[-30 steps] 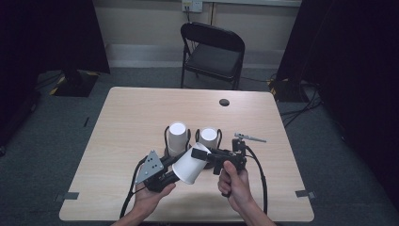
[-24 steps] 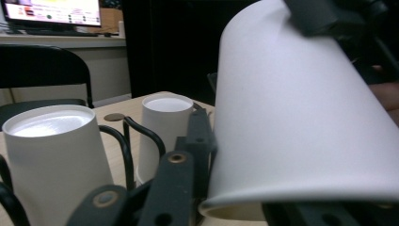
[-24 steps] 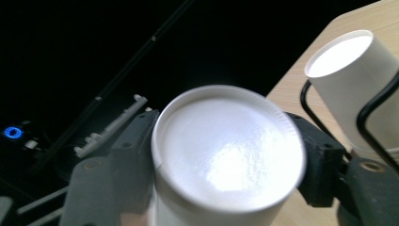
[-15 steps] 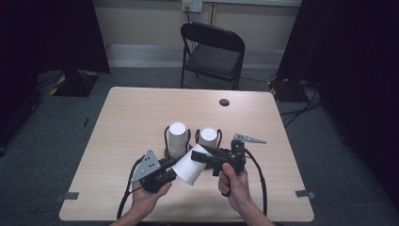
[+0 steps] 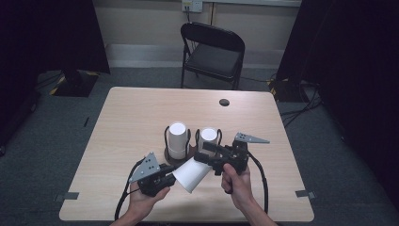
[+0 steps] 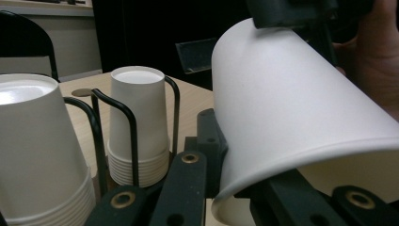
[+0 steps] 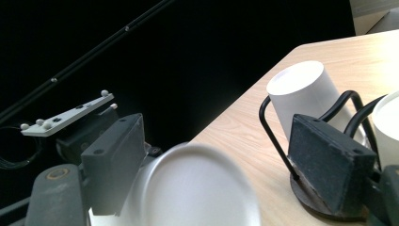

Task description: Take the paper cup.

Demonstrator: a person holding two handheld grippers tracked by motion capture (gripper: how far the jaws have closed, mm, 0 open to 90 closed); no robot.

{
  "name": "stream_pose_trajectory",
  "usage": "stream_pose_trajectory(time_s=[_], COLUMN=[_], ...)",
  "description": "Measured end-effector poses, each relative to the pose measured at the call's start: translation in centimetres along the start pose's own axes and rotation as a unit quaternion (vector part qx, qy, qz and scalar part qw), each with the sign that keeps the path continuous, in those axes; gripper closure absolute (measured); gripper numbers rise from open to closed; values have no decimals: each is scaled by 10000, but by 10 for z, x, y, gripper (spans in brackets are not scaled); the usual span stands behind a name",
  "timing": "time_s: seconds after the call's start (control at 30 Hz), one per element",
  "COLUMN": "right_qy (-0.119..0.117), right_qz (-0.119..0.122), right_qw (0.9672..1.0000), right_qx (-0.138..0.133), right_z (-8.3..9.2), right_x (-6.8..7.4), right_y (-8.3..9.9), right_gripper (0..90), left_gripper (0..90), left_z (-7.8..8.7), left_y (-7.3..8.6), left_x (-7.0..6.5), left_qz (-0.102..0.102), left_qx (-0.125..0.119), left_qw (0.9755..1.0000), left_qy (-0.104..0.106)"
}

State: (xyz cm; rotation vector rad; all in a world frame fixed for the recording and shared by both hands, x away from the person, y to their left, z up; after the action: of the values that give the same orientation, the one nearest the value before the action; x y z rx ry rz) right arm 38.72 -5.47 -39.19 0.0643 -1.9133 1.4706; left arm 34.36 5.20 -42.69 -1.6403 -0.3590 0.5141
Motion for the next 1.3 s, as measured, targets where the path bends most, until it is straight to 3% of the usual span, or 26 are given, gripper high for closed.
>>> stream_pose_trajectory(time_s=[0.17, 0.27, 0.43, 0.63, 0.83, 1.07, 1.13, 1.2, 1.23, 1.3], right_qy=[50, 129, 392, 498, 503, 466, 567, 568, 627, 606], right_qz=[84, 277, 610, 803, 1087, 1381, 1567, 1622, 1721, 1767], right_qw=[10000, 9995, 9974, 9954, 9926, 9888, 9853, 9843, 9820, 9812], right_qx=[-4, 8, 54, 133, 220, 318, 375, 397, 467, 495], right_z=[2, 3, 6, 9, 11, 14, 15, 16, 17, 18], right_x=[-1, -3, -9, -14, -14, -12, -14, -14, -15, -14], right_y=[-2, -4, -7, -7, -8, -9, -8, -7, -5, -3], right_gripper=[187, 188, 195, 193, 190, 181, 175, 175, 174, 167], left_gripper=[864, 864, 864, 863, 863, 863, 863, 863, 863, 864], left_z=[2, 4, 7, 9, 11, 14, 15, 15, 16, 17], left_y=[2, 4, 7, 12, 11, 15, 16, 16, 16, 17], left_x=[1, 3, 7, 7, 6, 14, 17, 19, 21, 23], left_qz=[153, 280, 330, 359, 532, 200, 200, 190, 202, 231], left_qx=[156, 294, 503, 802, 923, 1244, 1292, 1303, 1333, 1429], left_qw=[9998, 9992, 9982, 9961, 9943, 9920, 9914, 9912, 9908, 9894], left_qy=[1, 20, -43, 58, 98, 0, -48, -93, -121, -133])
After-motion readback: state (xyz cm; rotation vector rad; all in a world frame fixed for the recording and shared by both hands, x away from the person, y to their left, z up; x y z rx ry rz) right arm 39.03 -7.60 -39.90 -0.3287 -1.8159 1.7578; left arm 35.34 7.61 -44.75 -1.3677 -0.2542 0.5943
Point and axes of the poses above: each handheld gripper's, and its own axes: z roughly backward along the jaws, y roughly out of its underside, x roughly to its left, the point moved 9 cm from there along -z, roughly forward along the jaws, and after that the axes turned 15 degrees about -x, right-handed, at the moved point
